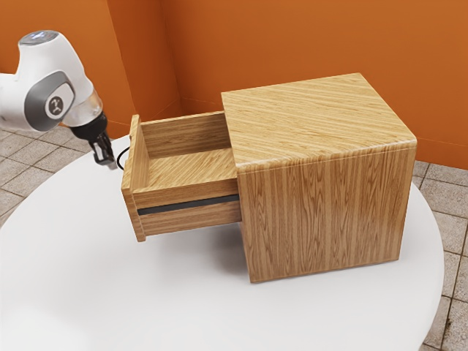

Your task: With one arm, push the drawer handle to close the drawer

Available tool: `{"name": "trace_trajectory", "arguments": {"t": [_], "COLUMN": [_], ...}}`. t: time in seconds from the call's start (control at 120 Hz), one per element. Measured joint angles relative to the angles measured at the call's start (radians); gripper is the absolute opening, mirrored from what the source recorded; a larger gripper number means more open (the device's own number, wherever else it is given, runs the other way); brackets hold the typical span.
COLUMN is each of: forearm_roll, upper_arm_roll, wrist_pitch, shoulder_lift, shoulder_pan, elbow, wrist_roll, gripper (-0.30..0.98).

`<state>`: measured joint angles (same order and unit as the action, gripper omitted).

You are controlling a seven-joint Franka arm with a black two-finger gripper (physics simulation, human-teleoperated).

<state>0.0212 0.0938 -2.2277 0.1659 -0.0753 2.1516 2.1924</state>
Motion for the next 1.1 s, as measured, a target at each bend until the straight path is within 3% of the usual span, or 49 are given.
{"name": "trace_trajectory", "arguments": {"t": [0.467, 0.825, 1.1], "forearm_roll": [0.0, 0.002, 0.002], "upper_arm_roll": [-0.06, -0.094, -0.126], "wrist_pitch": [-0.046, -0.058, -0.078], "shoulder_lift": [-0.08, -0.198, -0.213], "shoulder_pan": [0.009, 0.012, 0.029], "elbow": [-0.056, -0.188, -0.197], "wrist_roll": [-0.014, -0.031, -0.033], "gripper": [-0.1, -0.1, -0.1]}}
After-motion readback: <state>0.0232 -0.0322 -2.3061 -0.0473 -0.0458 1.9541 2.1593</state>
